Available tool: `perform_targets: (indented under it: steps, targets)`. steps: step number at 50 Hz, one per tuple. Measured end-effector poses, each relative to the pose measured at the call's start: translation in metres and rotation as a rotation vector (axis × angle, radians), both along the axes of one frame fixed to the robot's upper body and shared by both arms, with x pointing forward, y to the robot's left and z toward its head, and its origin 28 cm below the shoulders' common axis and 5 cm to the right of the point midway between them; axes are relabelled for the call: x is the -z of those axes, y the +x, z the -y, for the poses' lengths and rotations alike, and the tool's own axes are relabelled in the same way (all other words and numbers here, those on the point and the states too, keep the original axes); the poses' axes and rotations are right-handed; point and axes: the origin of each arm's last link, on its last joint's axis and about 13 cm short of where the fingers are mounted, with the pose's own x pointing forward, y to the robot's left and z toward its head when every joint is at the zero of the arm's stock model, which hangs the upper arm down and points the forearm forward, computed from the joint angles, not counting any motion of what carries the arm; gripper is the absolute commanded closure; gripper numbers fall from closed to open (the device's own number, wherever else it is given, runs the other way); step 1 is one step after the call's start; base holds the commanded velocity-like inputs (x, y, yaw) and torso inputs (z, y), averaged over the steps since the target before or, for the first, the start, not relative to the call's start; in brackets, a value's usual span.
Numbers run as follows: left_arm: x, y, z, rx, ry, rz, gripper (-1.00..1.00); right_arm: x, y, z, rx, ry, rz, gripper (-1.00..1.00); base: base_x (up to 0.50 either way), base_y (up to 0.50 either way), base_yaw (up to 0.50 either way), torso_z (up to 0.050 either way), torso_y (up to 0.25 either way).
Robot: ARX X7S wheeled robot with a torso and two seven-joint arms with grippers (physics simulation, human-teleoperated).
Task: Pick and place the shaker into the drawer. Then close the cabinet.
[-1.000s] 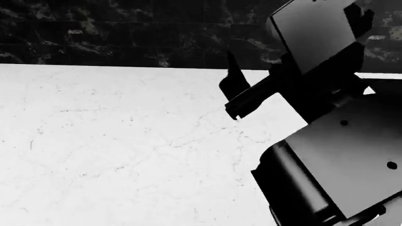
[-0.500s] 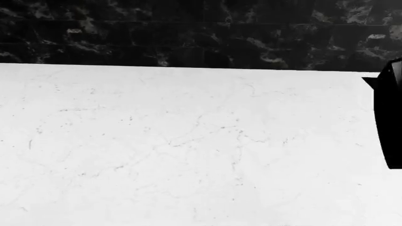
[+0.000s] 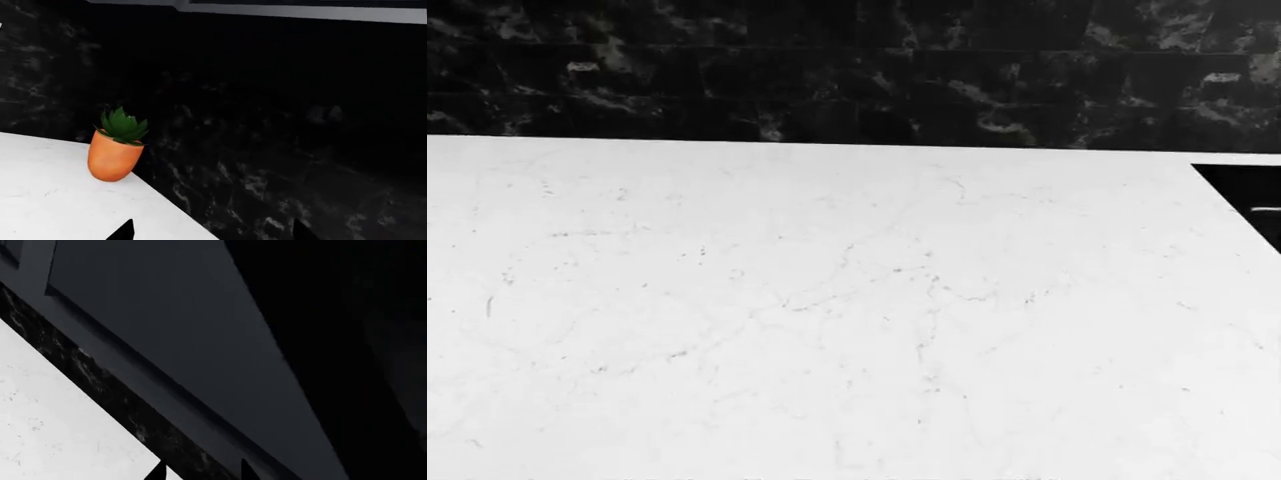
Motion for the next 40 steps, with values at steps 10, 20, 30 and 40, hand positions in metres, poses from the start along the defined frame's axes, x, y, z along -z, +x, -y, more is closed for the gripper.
perform_targets:
  steps: [10, 20, 30, 40]
  targets:
    - [0.017, -0.01, -0.002, -0.068, 0.006, -0.043, -1.0, 0.001, -0.004, -0.022, 0.106, -0.135, 0.034, -1.0, 0.0, 0.0, 0.0, 0.001, 0.0]
    - [0.024, -0.015, -0.001, -0.104, 0.016, -0.069, -1.0, 0.009, -0.004, -0.035, 0.166, -0.223, 0.082, -1.0, 0.0, 0.0, 0.0, 0.002, 0.0]
    - [0.006, -0.022, 0.019, -0.003, 0.061, -0.056, -1.0, 0.018, 0.004, -0.01, 0.011, 0.03, 0.064, -1.0, 0.0, 0.0, 0.0, 0.001, 0.0]
    - [-0.001, -0.01, 0.068, 0.252, 0.128, -0.079, -1.0, 0.122, 0.004, -0.001, -0.03, 0.346, 0.151, -1.0, 0.0, 0.0, 0.0, 0.0, 0.0]
